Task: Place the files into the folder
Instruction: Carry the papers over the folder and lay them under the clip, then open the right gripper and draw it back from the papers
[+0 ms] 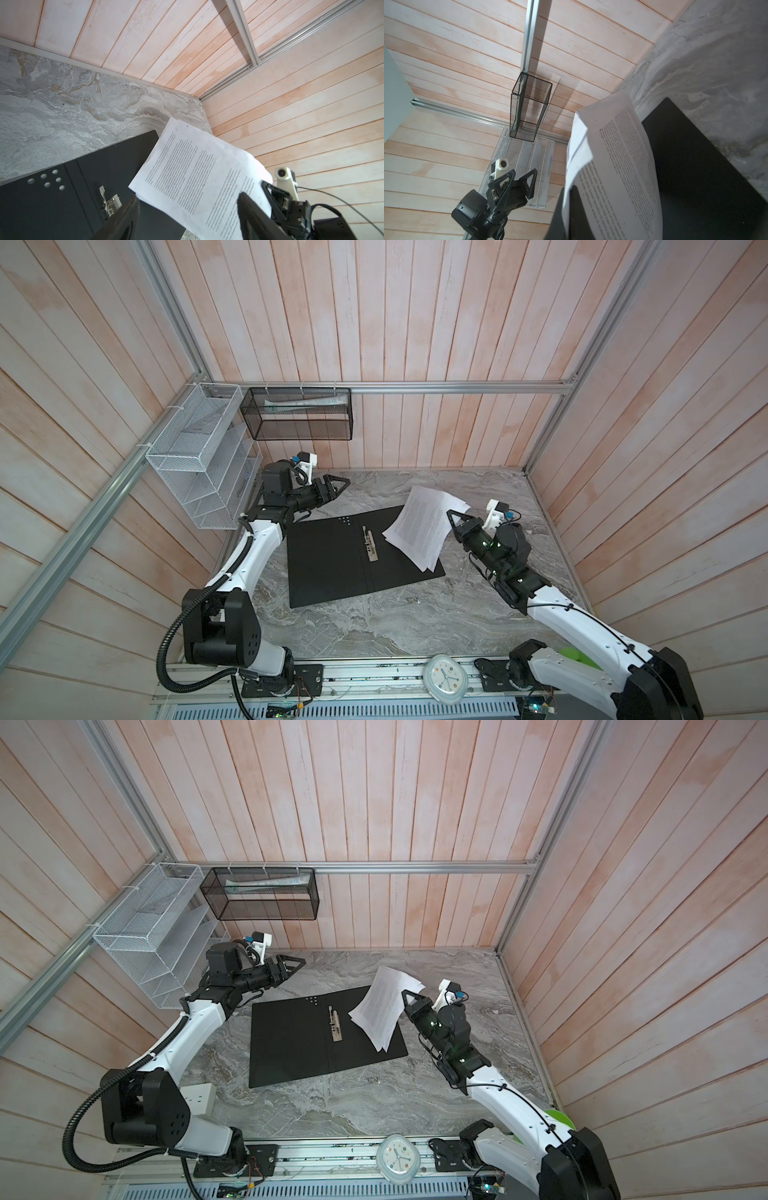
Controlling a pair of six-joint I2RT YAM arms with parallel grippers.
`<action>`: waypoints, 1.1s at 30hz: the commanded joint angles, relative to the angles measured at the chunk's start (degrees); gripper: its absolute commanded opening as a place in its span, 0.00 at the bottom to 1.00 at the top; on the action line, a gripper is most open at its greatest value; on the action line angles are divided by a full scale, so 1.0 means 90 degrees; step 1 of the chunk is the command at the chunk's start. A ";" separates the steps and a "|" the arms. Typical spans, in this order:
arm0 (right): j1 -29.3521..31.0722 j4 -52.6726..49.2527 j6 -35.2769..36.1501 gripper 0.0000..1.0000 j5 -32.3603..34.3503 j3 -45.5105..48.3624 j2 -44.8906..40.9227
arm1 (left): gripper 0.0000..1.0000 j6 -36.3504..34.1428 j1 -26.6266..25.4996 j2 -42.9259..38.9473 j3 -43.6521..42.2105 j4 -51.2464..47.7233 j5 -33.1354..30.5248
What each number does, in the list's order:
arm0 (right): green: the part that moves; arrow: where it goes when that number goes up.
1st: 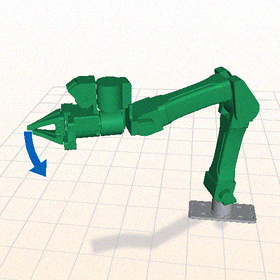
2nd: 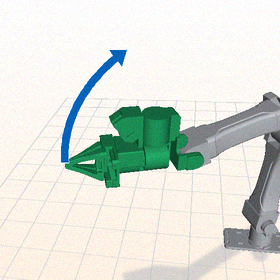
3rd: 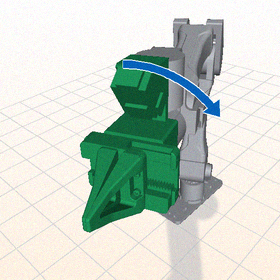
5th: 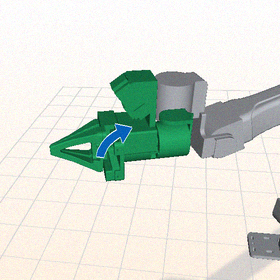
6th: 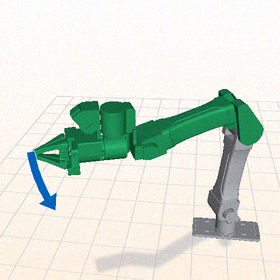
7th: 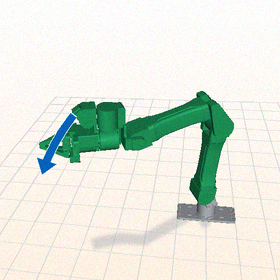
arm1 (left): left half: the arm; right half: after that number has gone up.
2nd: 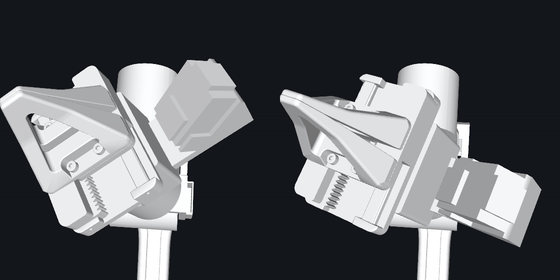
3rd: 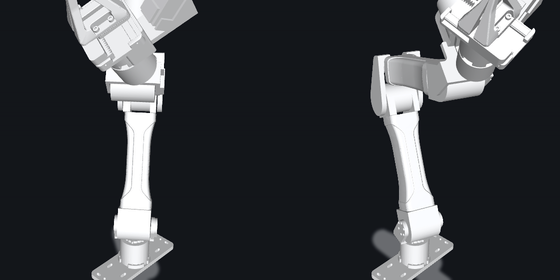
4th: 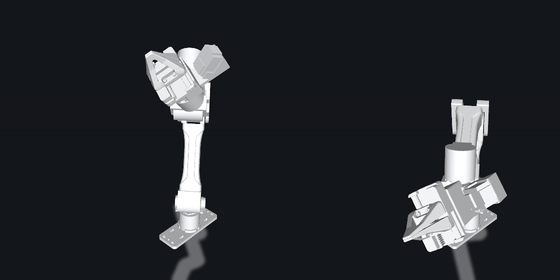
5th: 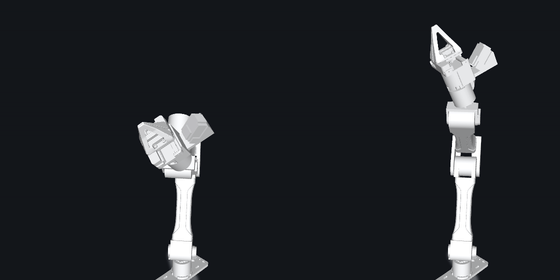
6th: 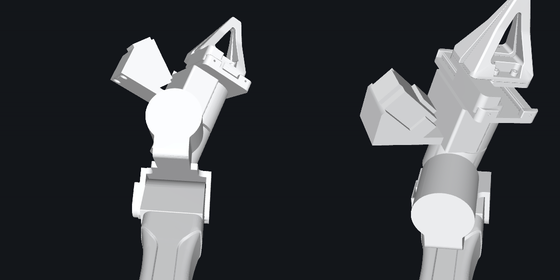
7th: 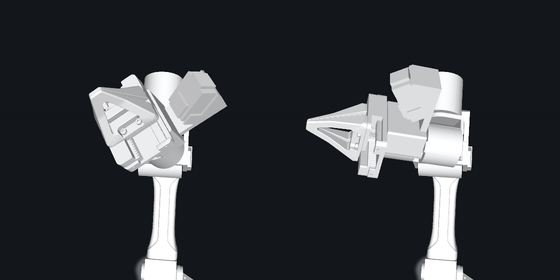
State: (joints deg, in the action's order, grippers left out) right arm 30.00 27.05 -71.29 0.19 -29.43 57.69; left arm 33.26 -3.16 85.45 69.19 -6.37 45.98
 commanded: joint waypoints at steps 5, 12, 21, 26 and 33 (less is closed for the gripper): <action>0.0646 0.0753 -0.0676 0.00 0.1469 0.1335 -0.0455 | 0.77 0.0021 0.0007 -0.0060 -0.0149 0.0205 -0.0044; 0.1014 0.0253 -0.0956 0.00 0.2519 0.1703 -0.0712 | 0.77 0.0065 0.0009 -0.0024 -0.0245 0.0307 -0.0055; 0.1639 0.0348 -0.1925 0.00 0.3619 0.1547 0.0372 | 0.77 0.0113 0.0004 0.0033 -0.0287 0.0348 -0.0037; 0.1743 0.0380 -0.2512 0.00 0.3762 0.1434 0.0941 | 0.77 0.0114 0.0007 0.0056 -0.0272 0.0337 -0.0029; 0.1794 0.0317 -0.2834 0.00 0.3779 0.1083 0.1409 | 0.77 0.0119 0.0009 0.0090 -0.0306 0.0379 -0.0024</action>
State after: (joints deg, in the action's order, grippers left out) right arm 45.74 30.57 -94.96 32.47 -16.36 69.71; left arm 34.15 -3.16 85.52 66.83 -4.67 45.98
